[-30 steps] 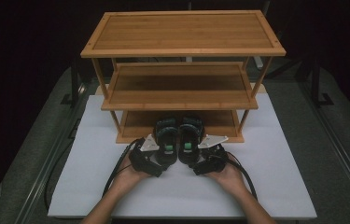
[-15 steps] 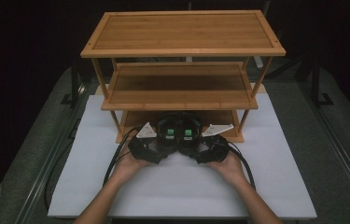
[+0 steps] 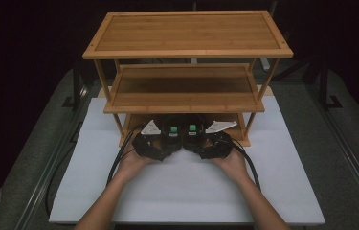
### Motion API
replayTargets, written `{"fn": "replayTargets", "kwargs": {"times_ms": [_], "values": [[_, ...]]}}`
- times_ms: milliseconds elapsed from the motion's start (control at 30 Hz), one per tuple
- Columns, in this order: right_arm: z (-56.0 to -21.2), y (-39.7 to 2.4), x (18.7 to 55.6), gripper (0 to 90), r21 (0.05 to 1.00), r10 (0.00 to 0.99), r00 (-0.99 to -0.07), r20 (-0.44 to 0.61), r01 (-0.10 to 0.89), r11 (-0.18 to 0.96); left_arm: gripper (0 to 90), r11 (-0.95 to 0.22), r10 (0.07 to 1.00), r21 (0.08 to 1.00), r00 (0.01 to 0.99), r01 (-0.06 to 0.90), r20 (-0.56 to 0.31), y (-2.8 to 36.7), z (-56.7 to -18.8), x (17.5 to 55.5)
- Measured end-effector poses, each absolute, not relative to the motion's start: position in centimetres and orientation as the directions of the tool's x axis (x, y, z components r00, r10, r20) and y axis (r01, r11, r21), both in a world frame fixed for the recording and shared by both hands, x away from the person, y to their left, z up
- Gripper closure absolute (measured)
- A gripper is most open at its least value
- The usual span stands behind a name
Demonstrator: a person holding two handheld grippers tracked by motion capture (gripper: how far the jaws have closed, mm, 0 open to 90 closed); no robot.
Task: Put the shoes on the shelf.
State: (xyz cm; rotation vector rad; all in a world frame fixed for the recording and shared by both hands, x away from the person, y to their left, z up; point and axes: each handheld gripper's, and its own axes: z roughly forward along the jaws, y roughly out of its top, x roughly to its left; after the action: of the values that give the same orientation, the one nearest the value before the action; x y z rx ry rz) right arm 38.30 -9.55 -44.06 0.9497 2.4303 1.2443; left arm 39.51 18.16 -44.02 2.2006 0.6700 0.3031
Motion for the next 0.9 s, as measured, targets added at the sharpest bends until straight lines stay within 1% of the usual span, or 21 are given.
{"fn": "replayTargets", "kwargs": {"times_ms": [200, 333, 400, 533, 633, 700, 767, 800, 833, 900], "values": [[-44.3, -9.4, 39.0, 25.2, 0.799, 0.66, -0.749, 0.064, 0.434, 0.415, 13.5, -0.55, 0.561, 0.748, 0.828, 0.372, 0.001, 18.0, -43.8, 40.4], [-44.3, -9.3, 39.4, 25.5, 0.795, 0.666, -0.744, 0.058, 0.437, 0.42, 16.5, -0.528, 0.579, 0.761, 0.815, 0.377, -0.002, 18.1, -43.9, 40.7], [-44.2, -9.4, 39.7, 26.6, 0.795, 0.665, -0.746, 0.041, 0.428, 0.431, 18.6, -0.501, 0.589, 0.778, 0.808, 0.38, -0.016, 18.2, -43.9, 40.9], [-44.2, -9.4, 40.0, 28.0, 0.796, 0.669, -0.743, 0.039, 0.428, 0.428, 22.7, -0.51, 0.585, 0.776, 0.811, 0.372, -0.005, 18.3, -43.5, 41.3], [-44.2, -9.3, 40.2, 29.5, 0.795, 0.677, -0.734, 0.05, 0.439, 0.418, 24.0, -0.513, 0.591, 0.771, 0.807, 0.378, -0.001, 18.0, -43.4, 41.7], [-44.2, -9.3, 40.4, 30.7, 0.792, 0.688, -0.725, 0.034, 0.439, 0.424, 24.4, -0.499, 0.603, 0.775, 0.798, 0.387, -0.01, 17.9, -43.5, 41.8], [-44.2, -9.2, 40.4, 32.2, 0.79, 0.703, -0.71, 0.047, 0.457, 0.408, 25.2, -0.508, 0.602, 0.771, 0.798, 0.383, 0.001, 17.9, -43.6, 42.1], [-44.3, -9.2, 40.5, 33.0, 0.797, 0.703, -0.71, 0.054, 0.455, 0.398, 25.5, -0.498, 0.612, 0.773, 0.791, 0.392, -0.006, 17.8, -43.6, 42.2], [-44.4, -9.2, 40.8, 33.3, 0.808, 0.693, -0.72, 0.041, 0.432, 0.401, 25.6, -0.497, 0.615, 0.774, 0.789, 0.393, -0.007, 17.8, -43.7, 42.3], [-44.6, -9.3, 41.0, 33.6, 0.806, 0.698, -0.715, 0.032, 0.431, 0.405, 25.7, -0.501, 0.616, 0.772, 0.787, 0.393, -0.001, 17.8, -43.7, 42.4]]}}
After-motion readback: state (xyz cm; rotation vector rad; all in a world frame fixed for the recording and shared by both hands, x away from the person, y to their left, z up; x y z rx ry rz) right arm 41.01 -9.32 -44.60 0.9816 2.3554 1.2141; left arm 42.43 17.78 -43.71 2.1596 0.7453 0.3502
